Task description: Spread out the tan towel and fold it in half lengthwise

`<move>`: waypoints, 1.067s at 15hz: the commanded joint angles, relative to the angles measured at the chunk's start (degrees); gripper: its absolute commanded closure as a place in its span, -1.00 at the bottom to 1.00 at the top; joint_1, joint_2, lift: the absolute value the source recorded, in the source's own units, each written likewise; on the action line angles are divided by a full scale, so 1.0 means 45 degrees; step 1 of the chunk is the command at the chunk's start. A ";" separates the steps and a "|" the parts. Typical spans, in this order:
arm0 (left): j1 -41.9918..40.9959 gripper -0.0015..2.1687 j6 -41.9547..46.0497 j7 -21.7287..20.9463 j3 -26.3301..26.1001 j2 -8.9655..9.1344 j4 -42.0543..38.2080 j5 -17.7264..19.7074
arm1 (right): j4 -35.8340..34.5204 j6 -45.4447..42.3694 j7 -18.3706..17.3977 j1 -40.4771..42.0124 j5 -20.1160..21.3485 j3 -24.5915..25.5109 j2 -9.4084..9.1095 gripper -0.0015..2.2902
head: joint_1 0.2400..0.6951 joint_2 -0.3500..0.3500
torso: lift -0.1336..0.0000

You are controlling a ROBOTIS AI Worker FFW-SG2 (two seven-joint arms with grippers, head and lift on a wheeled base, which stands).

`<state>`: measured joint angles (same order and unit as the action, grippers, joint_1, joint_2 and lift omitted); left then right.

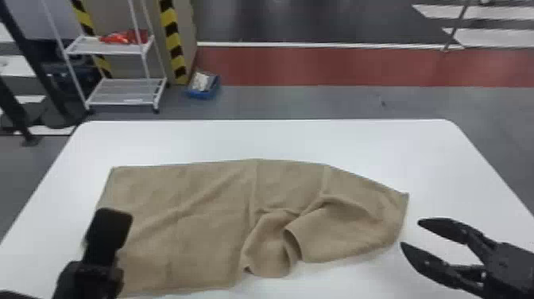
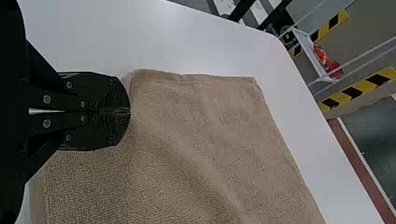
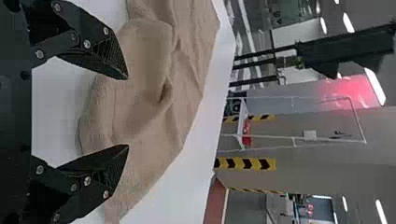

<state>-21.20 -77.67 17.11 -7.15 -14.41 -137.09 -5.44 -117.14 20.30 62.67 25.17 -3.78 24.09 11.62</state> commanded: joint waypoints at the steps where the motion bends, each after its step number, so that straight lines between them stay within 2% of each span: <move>1: 0.0062 0.76 0.0081 0.0007 -0.0150 -0.0001 0.0191 -0.0003 | -0.0101 -0.1237 -0.0586 0.0383 0.1466 -0.1682 -0.0572 -0.68 | 1.00 0.14 | -0.92; 4: -0.0114 0.76 0.0354 0.0026 -0.0150 -0.0060 0.0308 -0.0003 | 0.0485 -0.3034 -0.1817 0.0461 0.3126 -0.3147 -0.1158 -0.67 | 1.00 0.46 | -0.92; 7: -0.0192 0.76 0.0393 0.0046 -0.0131 -0.0099 0.0289 -0.0023 | 0.1130 -0.3933 -0.2403 0.0324 0.3575 -0.3635 -0.1333 -0.59 | 1.00 0.61 | -0.92; 8: -0.0192 0.76 0.0393 0.0026 -0.0131 -0.0099 0.0289 -0.0023 | 0.1266 -0.3972 -0.2442 0.0246 0.3653 -0.3772 -0.1333 -0.59 | 1.00 0.69 | -0.92; 15: -0.0231 0.76 0.0510 -0.0013 -0.0209 -0.0099 0.0445 -0.0023 | 0.1598 -0.3112 -0.2324 -0.0203 0.3966 -0.4729 -0.1333 -0.58 | 1.00 0.82 | -0.92; 16: -0.0250 0.76 0.0549 -0.0013 -0.0209 -0.0099 0.0445 -0.0042 | 0.1716 -0.2878 -0.2324 -0.0281 0.3966 -0.4768 -0.1333 -0.48 | 1.00 0.84 | -0.92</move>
<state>-22.20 -75.37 17.08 -8.13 -14.85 -135.11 -5.56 -109.97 6.05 52.22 24.46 13.77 3.13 5.62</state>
